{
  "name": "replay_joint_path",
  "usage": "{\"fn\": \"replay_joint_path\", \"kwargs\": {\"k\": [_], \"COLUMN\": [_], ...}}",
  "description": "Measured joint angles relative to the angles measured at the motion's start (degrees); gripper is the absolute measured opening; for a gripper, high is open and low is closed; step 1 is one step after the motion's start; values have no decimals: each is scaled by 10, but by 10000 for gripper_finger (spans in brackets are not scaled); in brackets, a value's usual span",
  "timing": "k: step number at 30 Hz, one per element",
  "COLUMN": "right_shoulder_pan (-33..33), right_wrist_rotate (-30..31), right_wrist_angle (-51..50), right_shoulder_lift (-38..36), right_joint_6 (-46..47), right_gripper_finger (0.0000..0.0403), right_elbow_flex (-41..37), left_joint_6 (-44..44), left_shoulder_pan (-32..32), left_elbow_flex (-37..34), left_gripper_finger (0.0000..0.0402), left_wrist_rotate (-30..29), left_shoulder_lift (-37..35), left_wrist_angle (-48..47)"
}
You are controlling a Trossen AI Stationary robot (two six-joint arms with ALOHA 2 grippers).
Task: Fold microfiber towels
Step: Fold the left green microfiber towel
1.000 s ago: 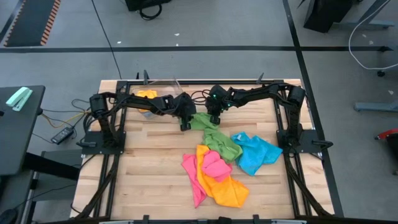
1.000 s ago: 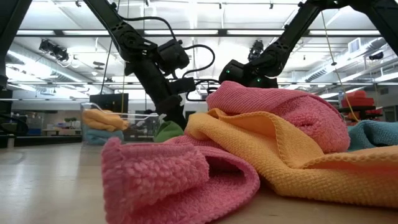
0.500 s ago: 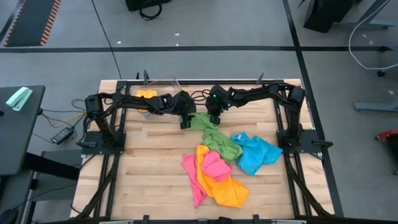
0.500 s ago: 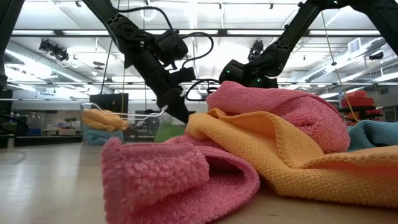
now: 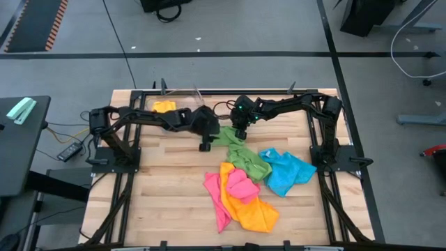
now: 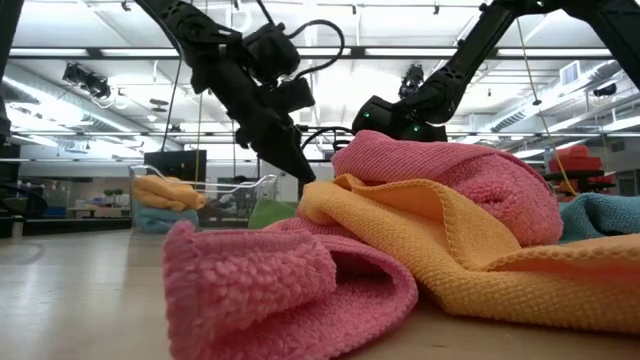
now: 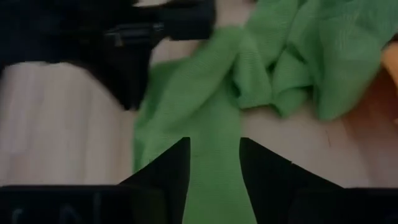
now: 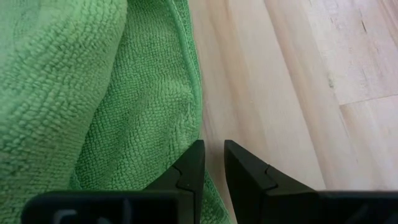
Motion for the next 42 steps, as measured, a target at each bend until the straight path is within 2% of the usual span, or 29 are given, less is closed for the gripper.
{"fn": "replay_joint_path", "kwargs": {"k": [7, 12, 16, 28, 36, 38, 42], "right_shoulder_pan": [0, 0, 0, 1, -1, 3, 20], "right_wrist_rotate": [0, 0, 0, -19, 0, -18, -105], "right_wrist_angle": [1, 1, 1, -14, -50, -44, 3], "right_shoulder_lift": [0, 0, 0, -24, -99, -118, -128], "right_joint_6": [1, 4, 5, 18, 14, 12, 4], "right_gripper_finger": [69, 69, 69, 69, 69, 69, 69], "right_elbow_flex": [0, 0, 0, -1, -1, -1, -9], "left_joint_6": [-12, -39, -42, -61, -64, -65, -66], "left_shoulder_pan": [-7, -2, -2, 4, 4, 4, 4], "left_elbow_flex": [0, 0, 0, 0, 0, 0, 0], "left_gripper_finger": [122, 111, 112, 107, 107, 107, 107], "left_wrist_rotate": [-14, -95, -127, -138, -139, -139, -139], "left_shoulder_lift": [53, 77, 78, 91, 91, 91, 91], "left_wrist_angle": [7, 23, 33, 43, 41, 38, 33]}}
